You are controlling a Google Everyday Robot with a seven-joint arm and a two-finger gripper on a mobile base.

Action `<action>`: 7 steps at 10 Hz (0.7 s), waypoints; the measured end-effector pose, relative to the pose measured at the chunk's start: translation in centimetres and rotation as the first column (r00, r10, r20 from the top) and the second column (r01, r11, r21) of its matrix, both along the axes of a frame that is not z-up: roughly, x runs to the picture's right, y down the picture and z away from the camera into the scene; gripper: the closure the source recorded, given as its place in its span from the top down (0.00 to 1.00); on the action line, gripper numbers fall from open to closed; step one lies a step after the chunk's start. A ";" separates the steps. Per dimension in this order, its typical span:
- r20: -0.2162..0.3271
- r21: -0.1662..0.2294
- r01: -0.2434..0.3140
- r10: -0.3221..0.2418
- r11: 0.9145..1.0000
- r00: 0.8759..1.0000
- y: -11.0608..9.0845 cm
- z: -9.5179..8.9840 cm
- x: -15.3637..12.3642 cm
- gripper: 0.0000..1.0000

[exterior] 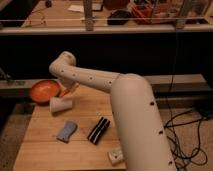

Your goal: Place the pepper in the ceramic bowl

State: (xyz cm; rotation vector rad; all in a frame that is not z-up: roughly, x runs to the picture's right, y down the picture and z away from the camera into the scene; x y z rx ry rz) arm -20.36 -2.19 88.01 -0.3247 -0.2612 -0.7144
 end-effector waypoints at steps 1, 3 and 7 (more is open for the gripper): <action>0.012 0.018 0.001 -0.001 1.000 1.000 -0.9 -0.1 -0.1 0.01; 0.050 0.049 0.006 -0.008 0.999 0.999 -2.5 0.4 -1.4 0.01; 0.156 0.062 0.008 -0.018 0.998 0.988 -3.7 2.2 -7.0 0.01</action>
